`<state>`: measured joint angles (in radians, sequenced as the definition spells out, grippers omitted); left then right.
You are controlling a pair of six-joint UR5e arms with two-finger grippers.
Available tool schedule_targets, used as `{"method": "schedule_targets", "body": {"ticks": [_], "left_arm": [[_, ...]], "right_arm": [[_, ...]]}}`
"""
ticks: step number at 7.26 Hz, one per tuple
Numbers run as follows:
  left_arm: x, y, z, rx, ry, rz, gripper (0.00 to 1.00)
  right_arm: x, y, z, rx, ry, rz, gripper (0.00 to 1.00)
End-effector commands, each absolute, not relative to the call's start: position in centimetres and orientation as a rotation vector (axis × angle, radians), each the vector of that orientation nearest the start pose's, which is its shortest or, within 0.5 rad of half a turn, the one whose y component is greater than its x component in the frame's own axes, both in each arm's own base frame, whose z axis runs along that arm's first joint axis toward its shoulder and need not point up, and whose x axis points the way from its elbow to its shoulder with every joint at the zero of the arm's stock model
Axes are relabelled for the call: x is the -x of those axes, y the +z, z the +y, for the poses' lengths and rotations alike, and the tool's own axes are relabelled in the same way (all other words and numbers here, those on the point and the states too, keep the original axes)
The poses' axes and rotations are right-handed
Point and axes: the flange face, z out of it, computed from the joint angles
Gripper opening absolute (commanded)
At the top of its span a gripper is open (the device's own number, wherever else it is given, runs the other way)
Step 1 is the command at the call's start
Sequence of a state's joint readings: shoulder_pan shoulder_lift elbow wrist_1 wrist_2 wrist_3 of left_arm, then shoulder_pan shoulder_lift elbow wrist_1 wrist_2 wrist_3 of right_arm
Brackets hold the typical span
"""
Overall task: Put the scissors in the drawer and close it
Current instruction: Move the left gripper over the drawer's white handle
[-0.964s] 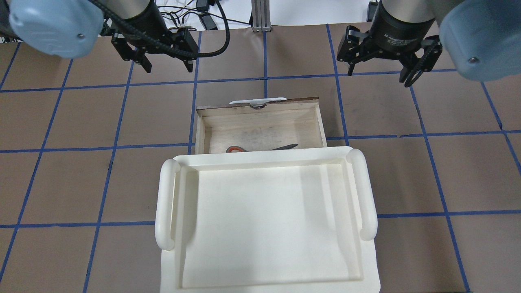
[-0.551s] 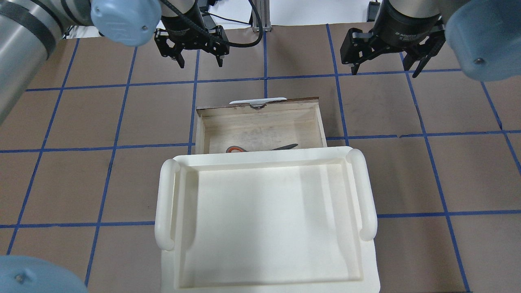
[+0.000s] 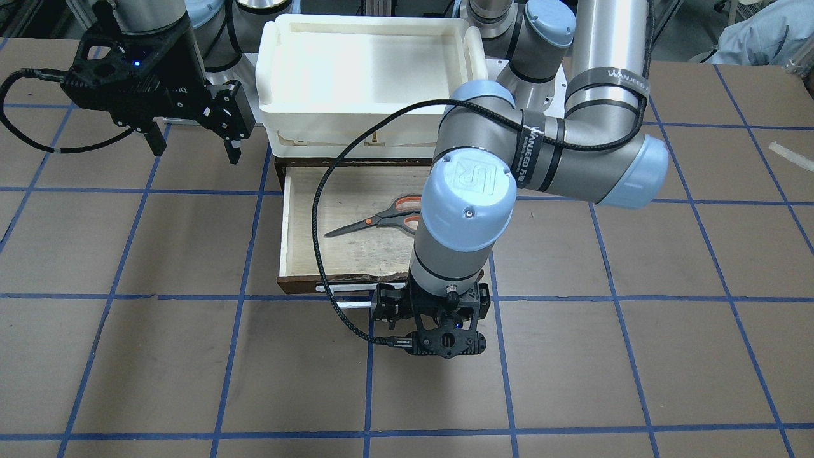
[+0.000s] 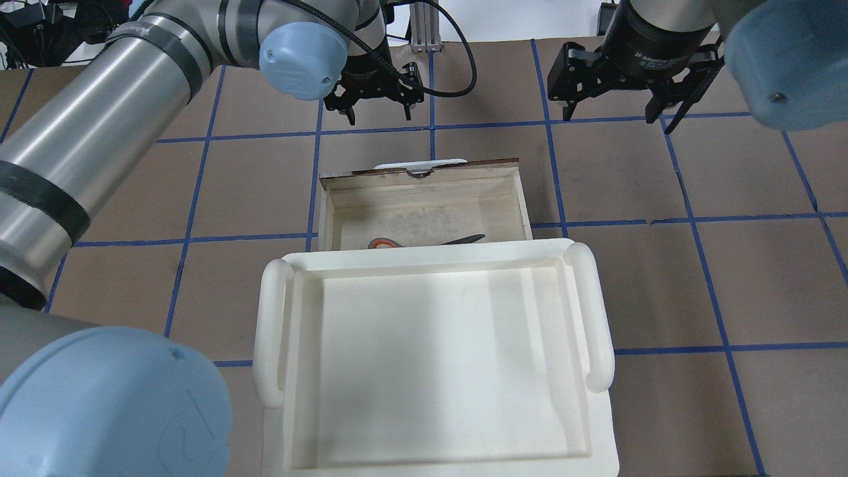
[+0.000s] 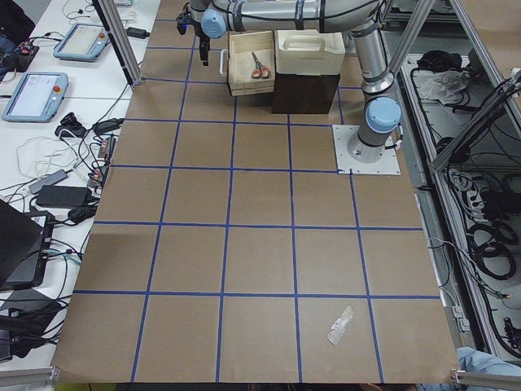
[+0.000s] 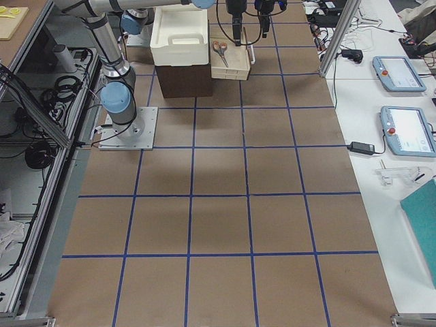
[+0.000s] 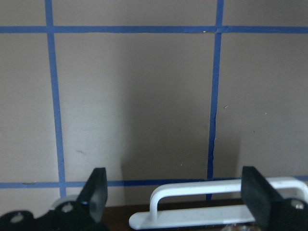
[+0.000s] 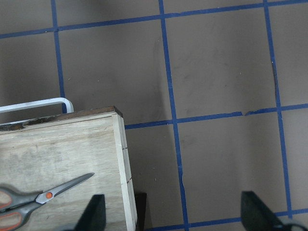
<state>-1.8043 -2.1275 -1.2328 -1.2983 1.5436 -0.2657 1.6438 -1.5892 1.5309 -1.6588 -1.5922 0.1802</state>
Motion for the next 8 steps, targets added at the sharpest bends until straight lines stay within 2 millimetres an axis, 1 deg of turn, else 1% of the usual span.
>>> {"method": "schedule_targets", "body": {"ticks": [1, 2, 3, 5, 6, 8], "left_arm": [[31.1, 31.8, -68.0, 0.076, -0.075, 3.196, 1.0], [33.6, 29.4, -67.2, 0.02, -0.021, 3.174, 1.0], [34.7, 27.7, -66.2, -0.016, 0.08, 3.147, 1.0], [34.8, 25.2, -65.0, -0.035, 0.302, 3.108, 1.0], [34.9, 24.6, -64.8, -0.032, 0.344, 3.11, 1.0], [35.0, 23.2, -65.0, -0.031, 0.365, 3.105, 1.0]], "right_arm": [[-16.3, 52.1, -48.4, -0.127, -0.181, 3.139, 1.0], [-16.3, 52.1, -48.3, -0.055, -0.178, 3.142, 1.0], [-16.3, 52.0, -48.3, -0.05, -0.176, 3.146, 1.0], [-16.3, 52.0, -48.3, -0.048, -0.176, 3.147, 1.0], [-16.3, 51.9, -48.4, -0.048, -0.174, 3.148, 1.0], [-16.3, 51.9, -48.4, -0.045, -0.174, 3.148, 1.0]]}}
